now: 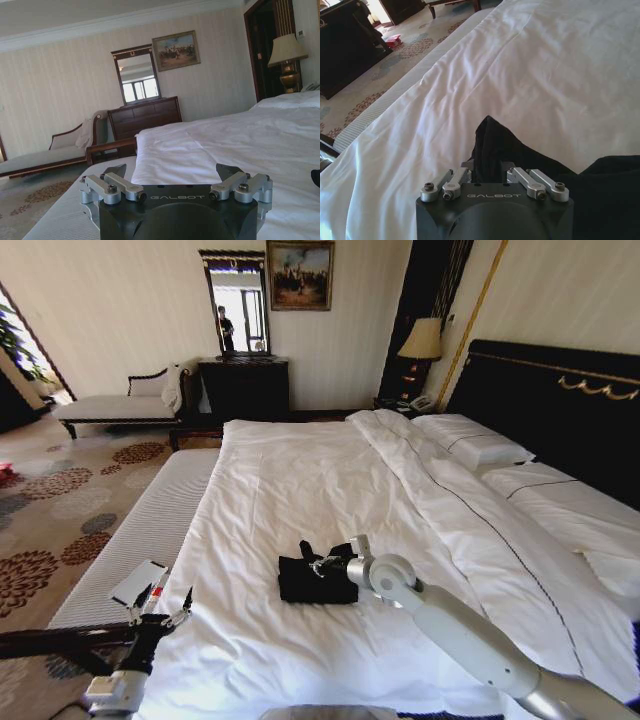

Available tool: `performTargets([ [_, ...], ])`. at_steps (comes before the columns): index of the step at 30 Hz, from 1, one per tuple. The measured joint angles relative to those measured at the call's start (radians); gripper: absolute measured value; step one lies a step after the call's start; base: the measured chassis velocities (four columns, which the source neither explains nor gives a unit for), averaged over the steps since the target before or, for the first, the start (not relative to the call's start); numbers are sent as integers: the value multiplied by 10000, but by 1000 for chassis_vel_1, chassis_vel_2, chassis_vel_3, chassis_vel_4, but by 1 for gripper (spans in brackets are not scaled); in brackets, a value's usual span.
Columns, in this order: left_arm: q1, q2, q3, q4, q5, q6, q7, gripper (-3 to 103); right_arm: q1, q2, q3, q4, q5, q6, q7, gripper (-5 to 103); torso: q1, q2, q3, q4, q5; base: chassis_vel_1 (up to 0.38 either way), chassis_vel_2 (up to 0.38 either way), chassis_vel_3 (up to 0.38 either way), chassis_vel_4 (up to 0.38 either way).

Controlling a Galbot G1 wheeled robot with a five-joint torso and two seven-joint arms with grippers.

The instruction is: Fold the clothes on the bed.

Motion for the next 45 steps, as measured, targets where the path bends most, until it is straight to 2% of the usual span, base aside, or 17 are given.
performTargets([
  [1, 0, 0, 0, 0, 0, 0, 0, 100, 28, -3, -53, 78, -4, 1, 25, 31, 0, 0, 0, 0, 0, 0, 0, 0, 0],
  [3, 0, 0, 0, 0, 0, 0, 0, 100, 62, -5, -120, 174, -4, 1, 64, 31, 0, 0, 0, 0, 0, 0, 0, 0, 0],
  [11, 0, 0, 0, 0, 0, 0, 0, 100, 208, 30, -227, 624, 200, 1, 289, 69, 0, 1, -1, 1, 0, 0, 0, 0, 0],
  [12, 0, 0, 0, 0, 0, 0, 0, 100, 208, 30, -227, 624, 200, 1, 289, 69, 0, 1, -1, 1, 0, 0, 0, 0, 0],
  [14, 0, 0, 0, 0, 0, 0, 0, 100, 120, -36, 64, 642, 233, 82, 297, 80, 0, 1, 0, 2, -1, 0, 0, 0, 0],
  [16, 0, 0, 0, 0, 0, 0, 0, 100, 0, -79, 258, 641, 219, 137, 295, 80, 0, 0, 0, 2, 0, 0, 0, 0, 0],
  [17, 0, 0, 0, 1, 0, 0, 0, 100, -168, -126, 522, 633, 149, 207, 257, 85, 0, 0, 0, 2, 0, 0, 0, 0, 0],
  [20, 0, 0, 0, 1, 0, 0, 0, 100, -954, -295, 1563, 503, -524, 709, -82, 99, 0, 0, 0, 1, 2, 0, 0, 0, 0],
  [21, 0, 0, 0, 1, 0, 0, 0, 100, -954, -295, 1563, 503, -524, 709, -82, 99, 0, 0, 0, 1, 2, 0, 0, 0, 0],
  [25, -1, 0, 0, 0, 0, 0, 0, 100, -2506, -542, 3617, 438, -1621, 1712, -610, 100, 0, 1, -1, -3, 3, 0, 0, 0, 0],
  [28, 0, 0, 0, 0, 0, 0, 0, 100, -3081, -534, 4511, 548, -2003, 2075, -855, 100, 0, 1, -1, -1, 2, 0, 0, 0, 0],
  [30, 0, 0, 0, 0, 0, -1, 0, 100, -3759, -532, 5491, 605, -2966, 2778, -1205, 100, 0, 1, -1, -2, 1, 0, 0, 0, 0],
  [34, -1, 0, 0, 0, 0, 0, 0, 100, -4232, -545, 6114, 617, -4051, 3498, -1431, 100, -1, 1, -1, 0, 2, 0, 0, 0, 0],
  [39, 0, 0, -1, 0, 0, 0, 0, 100, -5994, -467, 7780, 693, -6191, 5300, -1743, 100, -1, 0, -1, 1, 2, 0, 0, 0, 0],
  [40, 0, 0, -1, 0, 0, 0, 0, 100, -5994, -467, 7780, 693, -6191, 5300, -1743, 100, -1, 0, -1, 1, 2, 0, 0, 0, 0],
  [44, 0, 0, -2, 0, 1, 0, 0, 100, -7337, -117, 8976, 657, -7037, 6561, -1940, 100, -1, 1, -2, -1, 2, 0, 0, 0, 0],
  [45, 0, 0, -2, 0, 1, 0, 0, 100, -7337, -117, 8976, 657, -7037, 6561, -1940, 100, -1, 1, -2, -1, 2, 0, 0, 0, 0],
])
